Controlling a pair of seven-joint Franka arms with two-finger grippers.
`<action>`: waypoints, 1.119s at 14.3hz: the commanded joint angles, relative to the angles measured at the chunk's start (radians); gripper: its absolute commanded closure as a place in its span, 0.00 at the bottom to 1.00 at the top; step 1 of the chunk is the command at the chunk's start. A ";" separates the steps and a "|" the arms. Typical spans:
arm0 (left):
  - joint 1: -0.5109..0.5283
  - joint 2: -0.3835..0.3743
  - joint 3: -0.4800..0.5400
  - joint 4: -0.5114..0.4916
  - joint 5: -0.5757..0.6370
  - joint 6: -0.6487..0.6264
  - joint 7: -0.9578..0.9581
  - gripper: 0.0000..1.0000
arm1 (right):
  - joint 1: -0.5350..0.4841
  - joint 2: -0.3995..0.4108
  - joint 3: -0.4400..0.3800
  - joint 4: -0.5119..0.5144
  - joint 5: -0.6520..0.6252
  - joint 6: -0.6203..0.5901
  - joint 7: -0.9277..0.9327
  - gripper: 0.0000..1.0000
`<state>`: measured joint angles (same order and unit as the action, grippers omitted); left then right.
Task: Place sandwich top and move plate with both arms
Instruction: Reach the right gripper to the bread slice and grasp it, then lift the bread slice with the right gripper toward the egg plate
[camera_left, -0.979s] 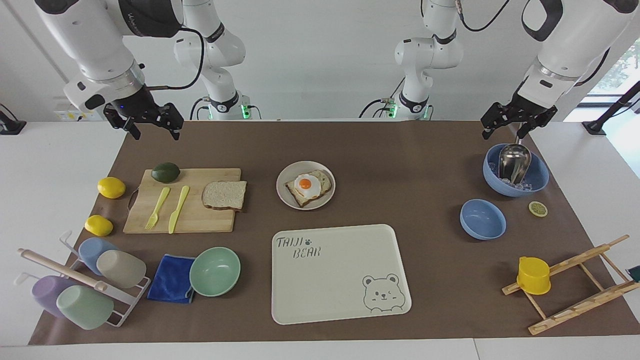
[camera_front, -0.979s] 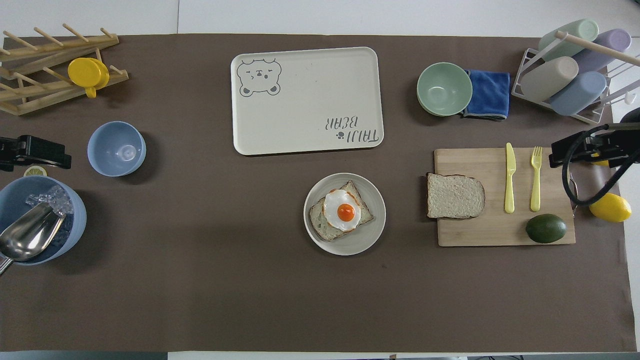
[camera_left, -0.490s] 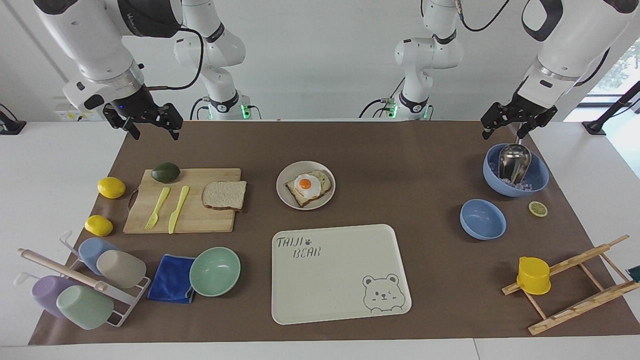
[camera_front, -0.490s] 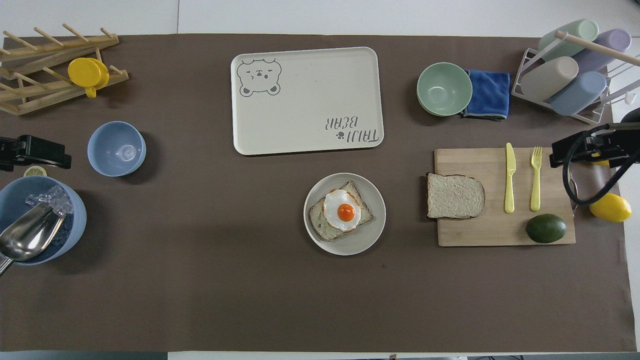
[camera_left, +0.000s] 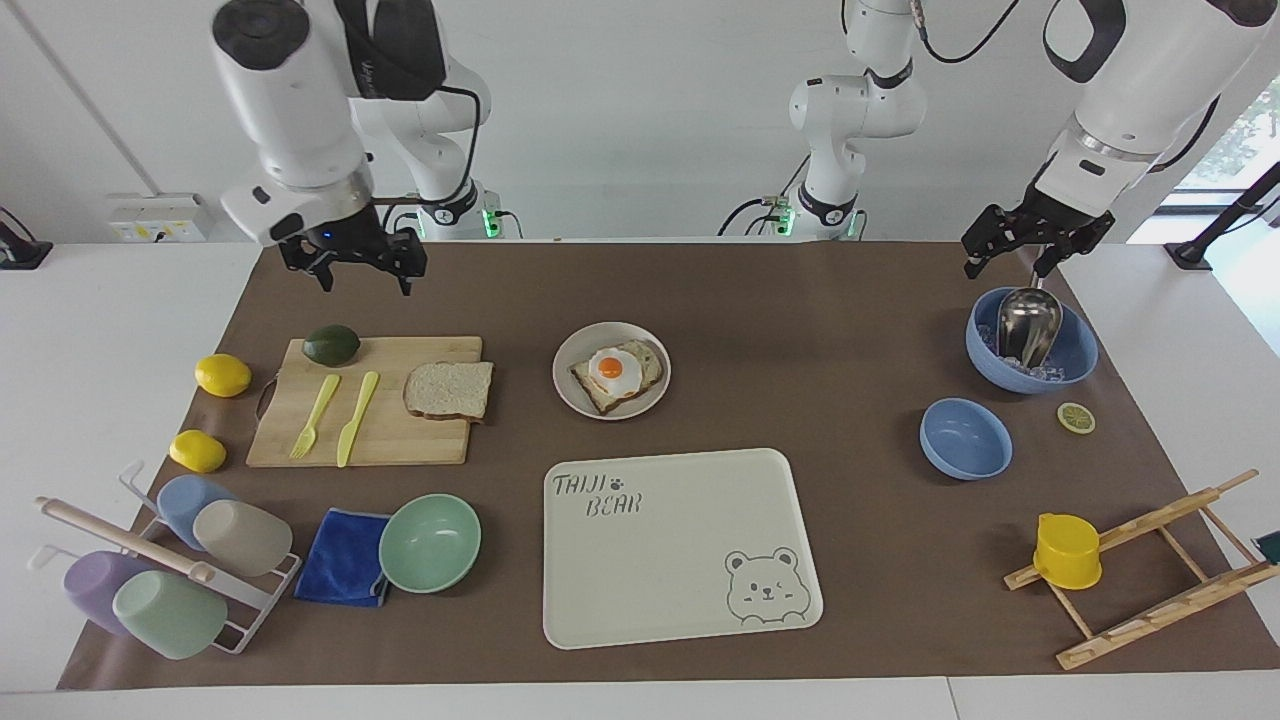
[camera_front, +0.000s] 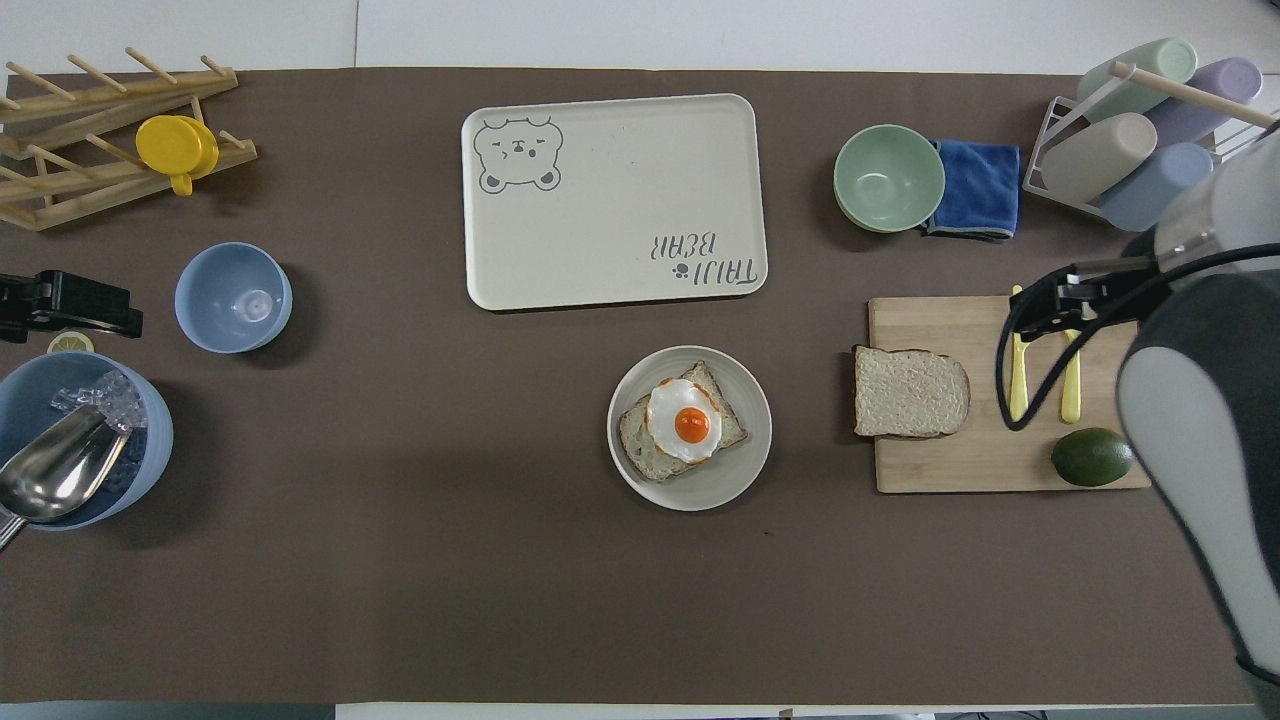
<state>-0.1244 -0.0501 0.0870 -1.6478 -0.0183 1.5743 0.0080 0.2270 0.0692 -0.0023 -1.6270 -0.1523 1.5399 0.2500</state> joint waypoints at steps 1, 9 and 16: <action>-0.004 -0.010 0.007 -0.006 -0.008 -0.002 -0.008 0.00 | 0.089 0.096 0.004 0.001 -0.049 0.043 0.154 0.00; -0.004 -0.010 0.007 -0.006 -0.008 -0.002 -0.008 0.00 | 0.149 0.126 0.007 -0.356 -0.124 0.371 0.359 0.00; -0.004 -0.010 0.007 -0.006 -0.008 -0.002 -0.008 0.00 | 0.164 0.175 0.007 -0.441 -0.205 0.465 0.443 0.00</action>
<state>-0.1244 -0.0501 0.0870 -1.6478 -0.0183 1.5743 0.0080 0.4000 0.2549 0.0028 -2.0295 -0.3170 1.9650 0.6751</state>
